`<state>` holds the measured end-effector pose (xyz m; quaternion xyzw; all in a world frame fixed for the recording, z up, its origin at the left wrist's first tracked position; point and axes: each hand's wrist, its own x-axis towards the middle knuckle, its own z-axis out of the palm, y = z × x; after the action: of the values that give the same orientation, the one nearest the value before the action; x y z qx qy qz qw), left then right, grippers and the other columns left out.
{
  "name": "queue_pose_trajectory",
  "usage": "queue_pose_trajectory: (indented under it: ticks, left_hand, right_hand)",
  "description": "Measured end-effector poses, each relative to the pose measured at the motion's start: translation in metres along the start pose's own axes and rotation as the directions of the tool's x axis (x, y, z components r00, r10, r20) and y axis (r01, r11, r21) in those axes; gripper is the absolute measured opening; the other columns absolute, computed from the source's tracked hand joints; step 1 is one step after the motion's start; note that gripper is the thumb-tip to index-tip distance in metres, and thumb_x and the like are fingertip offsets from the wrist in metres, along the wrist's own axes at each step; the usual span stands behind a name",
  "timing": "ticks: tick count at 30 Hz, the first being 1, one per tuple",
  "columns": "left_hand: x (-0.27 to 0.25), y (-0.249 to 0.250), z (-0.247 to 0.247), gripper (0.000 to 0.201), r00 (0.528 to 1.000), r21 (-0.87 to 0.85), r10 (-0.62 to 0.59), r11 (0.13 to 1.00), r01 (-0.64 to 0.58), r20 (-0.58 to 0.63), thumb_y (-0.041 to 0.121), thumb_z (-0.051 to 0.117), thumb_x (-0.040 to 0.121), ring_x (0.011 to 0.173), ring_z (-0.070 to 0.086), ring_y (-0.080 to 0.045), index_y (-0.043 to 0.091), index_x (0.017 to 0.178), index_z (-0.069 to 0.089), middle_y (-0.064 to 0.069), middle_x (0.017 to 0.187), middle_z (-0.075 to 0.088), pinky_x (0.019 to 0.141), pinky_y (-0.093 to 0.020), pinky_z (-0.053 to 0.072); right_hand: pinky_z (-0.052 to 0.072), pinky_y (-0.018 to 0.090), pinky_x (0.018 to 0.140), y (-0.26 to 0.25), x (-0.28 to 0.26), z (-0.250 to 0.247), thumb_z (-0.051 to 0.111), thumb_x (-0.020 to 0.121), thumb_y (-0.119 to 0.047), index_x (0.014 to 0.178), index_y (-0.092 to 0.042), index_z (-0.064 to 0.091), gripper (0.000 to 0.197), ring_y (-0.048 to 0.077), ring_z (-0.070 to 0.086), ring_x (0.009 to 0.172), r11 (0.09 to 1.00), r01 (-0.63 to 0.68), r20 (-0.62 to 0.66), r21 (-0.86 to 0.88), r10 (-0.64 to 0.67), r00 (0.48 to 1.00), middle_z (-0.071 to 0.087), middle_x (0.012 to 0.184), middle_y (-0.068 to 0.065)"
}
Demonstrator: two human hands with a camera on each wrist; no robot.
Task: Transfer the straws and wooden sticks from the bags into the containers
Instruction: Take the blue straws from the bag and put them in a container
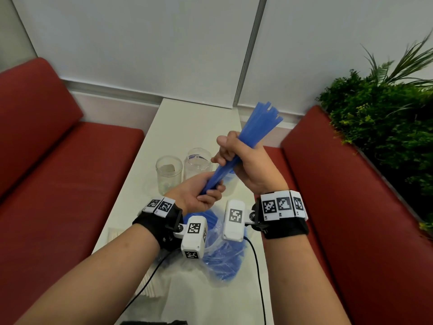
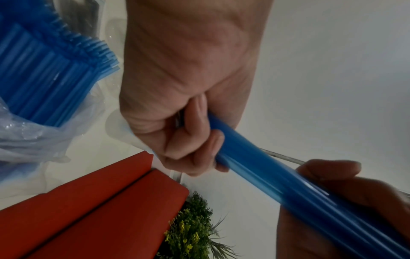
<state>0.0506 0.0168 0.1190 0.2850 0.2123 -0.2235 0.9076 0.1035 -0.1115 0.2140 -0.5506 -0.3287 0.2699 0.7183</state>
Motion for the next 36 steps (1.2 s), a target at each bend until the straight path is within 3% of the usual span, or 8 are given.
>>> queue_pose_trajectory:
  ticks: [6,10,16,22,25,29,33,36]
  left_hand:
    - [0.005,0.001,-0.003,0.012,0.998,-0.02,0.013,1.0,-0.014,-0.065,0.02,0.058,0.088,0.038,0.038,-0.006,0.008,0.088,0.057,-0.005,0.064,0.051,0.026,-0.011,0.019]
    - [0.014,0.005,-0.02,0.014,0.986,-0.039,0.028,0.999,-0.035,-0.167,0.019,0.055,0.094,0.036,0.036,-0.006,0.009,0.101,0.063,-0.005,0.06,0.049,0.028,-0.01,0.017]
    - [0.024,0.006,-0.038,0.025,0.98,-0.07,0.007,0.997,-0.021,-0.2,0.014,0.07,0.078,0.041,0.043,-0.007,0.01,0.101,0.064,-0.006,0.064,0.054,0.028,-0.009,0.025]
    - [0.028,0.015,-0.047,0.025,0.987,-0.091,-0.021,0.996,0.006,-0.159,0.013,0.071,0.074,0.042,0.043,-0.007,0.01,0.098,0.066,-0.006,0.066,0.054,0.028,-0.011,0.026]
    - [0.032,0.014,-0.054,0.021,0.987,-0.054,-0.013,0.999,0.004,-0.16,0.011,0.069,0.073,0.038,0.037,-0.007,0.003,0.092,0.071,-0.005,0.06,0.049,0.028,-0.011,0.019]
    - [0.041,0.014,-0.065,0.012,0.975,-0.014,0.005,1.0,-0.008,-0.223,0.013,0.058,0.09,0.036,0.035,-0.007,0.003,0.093,0.063,-0.006,0.057,0.049,0.027,-0.013,0.019]
    - [0.053,0.018,-0.072,0.012,0.956,0.028,0.105,0.994,-0.102,-0.275,0.017,0.054,0.096,0.04,0.037,-0.008,0.007,0.089,0.054,-0.005,0.061,0.051,0.028,-0.015,0.021]
    - [0.065,0.026,-0.069,0.026,0.925,0.031,0.197,0.98,-0.198,-0.326,0.021,0.051,0.1,0.046,0.048,-0.01,0.002,0.084,0.059,-0.007,0.063,0.057,0.034,-0.017,0.036]
  right_hand:
    - [0.051,0.044,0.092,0.006,0.002,-0.01,0.071,0.088,-0.019,0.063,-0.012,0.048,0.035,0.032,0.068,0.08,0.988,-0.087,0.081,-0.127,0.098,0.992,0.048,0.064,0.007]
    - [0.053,0.044,0.096,-0.005,0.011,-0.017,0.072,0.09,-0.014,0.086,-0.013,0.063,0.009,0.04,0.07,0.108,0.995,0.043,-0.002,-0.095,-0.044,0.999,0.068,0.085,0.007]
    - [0.059,0.048,0.081,-0.009,0.028,-0.013,0.074,0.093,-0.027,0.087,-0.014,0.064,0.017,0.035,0.072,0.076,0.978,0.199,-0.142,-0.057,-0.206,0.968,0.064,0.077,0.009]
    - [0.056,0.04,0.067,0.003,0.042,-0.011,0.068,0.096,-0.032,0.066,-0.015,0.046,0.041,0.021,0.046,0.048,0.991,0.132,-0.128,0.017,-0.129,0.983,0.04,0.058,0.002]
    - [0.056,0.039,0.076,0.01,0.042,-0.023,0.071,0.094,-0.029,0.068,-0.013,0.048,0.037,0.021,0.053,0.055,0.999,0.04,-0.036,-0.031,-0.041,0.999,0.047,0.059,0.005]
    - [0.058,0.038,0.084,0.01,0.044,-0.045,0.074,0.09,-0.033,0.082,-0.01,0.073,0.024,0.027,0.073,0.087,0.841,-0.118,0.025,-0.528,0.155,0.988,0.075,0.088,0.012]
    - [0.061,0.033,0.068,-0.003,0.057,-0.063,0.072,0.088,-0.028,0.089,-0.015,0.079,0.015,0.029,0.075,0.078,0.719,-0.241,0.027,-0.652,0.339,0.94,0.077,0.085,0.013]
    - [0.06,0.027,0.065,-0.015,0.068,-0.079,0.071,0.087,-0.018,0.087,-0.01,0.078,0.011,0.03,0.074,0.068,0.807,-0.208,-0.06,-0.553,0.211,0.976,0.076,0.081,0.017]
